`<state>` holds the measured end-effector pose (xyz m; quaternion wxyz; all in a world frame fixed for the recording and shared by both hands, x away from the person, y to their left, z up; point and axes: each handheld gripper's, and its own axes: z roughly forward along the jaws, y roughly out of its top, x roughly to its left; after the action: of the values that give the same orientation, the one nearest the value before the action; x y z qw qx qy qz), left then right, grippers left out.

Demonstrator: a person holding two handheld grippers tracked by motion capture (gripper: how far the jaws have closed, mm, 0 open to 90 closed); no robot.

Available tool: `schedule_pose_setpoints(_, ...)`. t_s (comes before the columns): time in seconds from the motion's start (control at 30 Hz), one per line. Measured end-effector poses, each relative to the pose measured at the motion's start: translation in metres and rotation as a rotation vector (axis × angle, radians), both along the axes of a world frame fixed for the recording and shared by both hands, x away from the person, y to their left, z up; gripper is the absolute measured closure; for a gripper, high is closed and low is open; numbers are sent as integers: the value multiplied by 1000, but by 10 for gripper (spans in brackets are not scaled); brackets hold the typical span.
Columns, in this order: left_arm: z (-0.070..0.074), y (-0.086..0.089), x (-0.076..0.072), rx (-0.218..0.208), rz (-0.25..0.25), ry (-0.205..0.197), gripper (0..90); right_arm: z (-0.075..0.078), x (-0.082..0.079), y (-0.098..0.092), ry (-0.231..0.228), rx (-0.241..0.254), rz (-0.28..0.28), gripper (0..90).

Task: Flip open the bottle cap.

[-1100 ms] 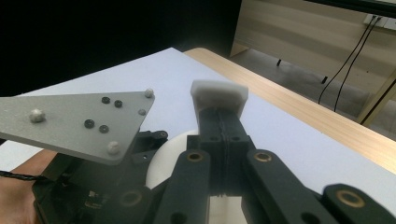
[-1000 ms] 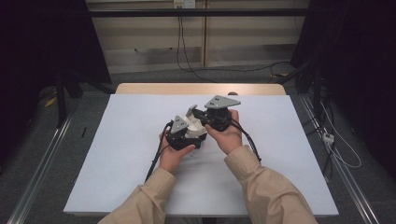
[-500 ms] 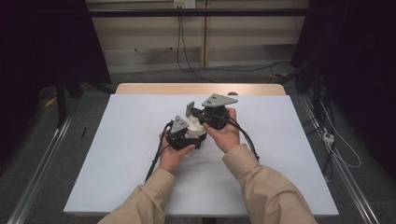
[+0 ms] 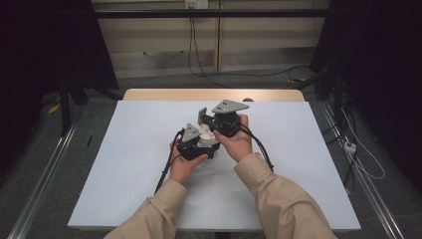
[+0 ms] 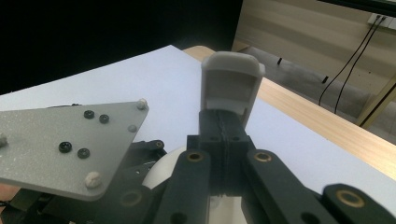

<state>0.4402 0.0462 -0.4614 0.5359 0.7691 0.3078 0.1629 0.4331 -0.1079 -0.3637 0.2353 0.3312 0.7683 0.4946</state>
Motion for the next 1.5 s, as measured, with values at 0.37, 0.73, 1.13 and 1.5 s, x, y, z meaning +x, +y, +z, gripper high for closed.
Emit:
schedule_pose_setpoints(0.37, 0, 0, 0, 0, 0, 1, 178, 0, 3, 3, -6, -1, -3, 900)
schedule_pose_setpoints(0.73, 0, 0, 0, -1, 0, 3, 178, -2, 7, 6, -6, 1, -4, 900)
schedule_pose_setpoints(1.13, 0, 0, 0, -4, 2, 6, 178, -7, 12, 10, 0, -12, -2, 900)
schedule_pose_setpoints(1.5, 0, -1, 0, -5, 11, 6, 178, -10, 16, 12, 8, -14, -5, 899)
